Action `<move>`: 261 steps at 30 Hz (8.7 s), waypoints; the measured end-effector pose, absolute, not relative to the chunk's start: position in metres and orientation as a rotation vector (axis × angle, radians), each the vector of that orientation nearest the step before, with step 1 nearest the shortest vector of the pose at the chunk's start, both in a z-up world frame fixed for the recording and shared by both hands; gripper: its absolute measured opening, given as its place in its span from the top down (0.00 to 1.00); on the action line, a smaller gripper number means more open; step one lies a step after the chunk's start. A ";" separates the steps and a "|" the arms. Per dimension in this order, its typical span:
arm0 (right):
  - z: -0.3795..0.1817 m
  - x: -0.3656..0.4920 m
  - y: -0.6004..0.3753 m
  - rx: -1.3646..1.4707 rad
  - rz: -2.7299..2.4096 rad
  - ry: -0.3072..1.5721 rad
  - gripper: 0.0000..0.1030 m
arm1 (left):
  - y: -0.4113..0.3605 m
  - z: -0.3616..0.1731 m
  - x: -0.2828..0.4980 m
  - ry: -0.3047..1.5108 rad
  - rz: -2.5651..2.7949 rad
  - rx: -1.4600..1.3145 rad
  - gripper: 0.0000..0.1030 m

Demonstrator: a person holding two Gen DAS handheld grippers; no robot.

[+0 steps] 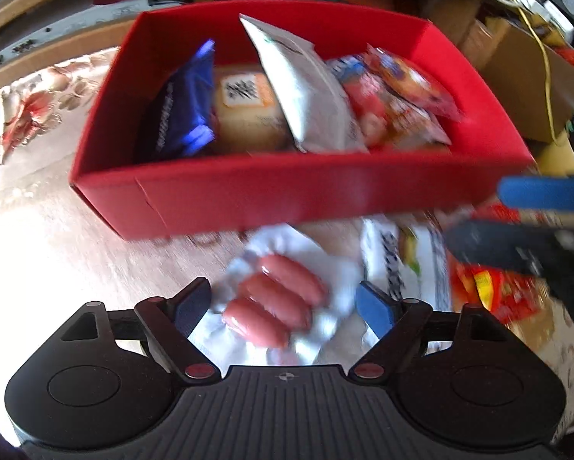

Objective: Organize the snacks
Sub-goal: 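Withdraw both grippers from the box toward the sausage pack and Kaprons wafer, then grasp the sausage pack with the left gripper while the right gripper grasps the Kaprons wafer, then carry the sausage pack and Kaprons wafer over the red box and lower them, then open both grippers to drop the sausage pack and Kaprons wafer into the box, then withdraw both grippers from the box toward the Trolli bag and gold pastry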

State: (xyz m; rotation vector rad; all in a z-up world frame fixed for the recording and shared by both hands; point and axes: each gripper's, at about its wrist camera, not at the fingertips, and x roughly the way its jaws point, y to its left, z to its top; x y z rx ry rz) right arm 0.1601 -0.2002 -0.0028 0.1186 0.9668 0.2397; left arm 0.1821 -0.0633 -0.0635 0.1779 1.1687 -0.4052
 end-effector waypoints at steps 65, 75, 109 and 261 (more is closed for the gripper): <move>-0.060 0.125 -0.163 -0.107 0.254 1.132 0.45 | -0.034 -0.051 0.116 1.190 -0.259 0.171 0.35; -0.065 0.106 -0.163 -0.120 0.250 1.134 0.43 | -0.030 -0.060 0.130 1.189 -0.200 0.145 0.15; -0.030 0.089 -0.176 -0.025 0.168 1.027 0.47 | -0.033 -0.042 0.113 1.123 -0.195 0.089 0.28; -0.037 0.059 -0.285 0.323 0.054 1.171 0.40 | -0.100 -0.064 0.127 1.168 -0.303 0.042 0.43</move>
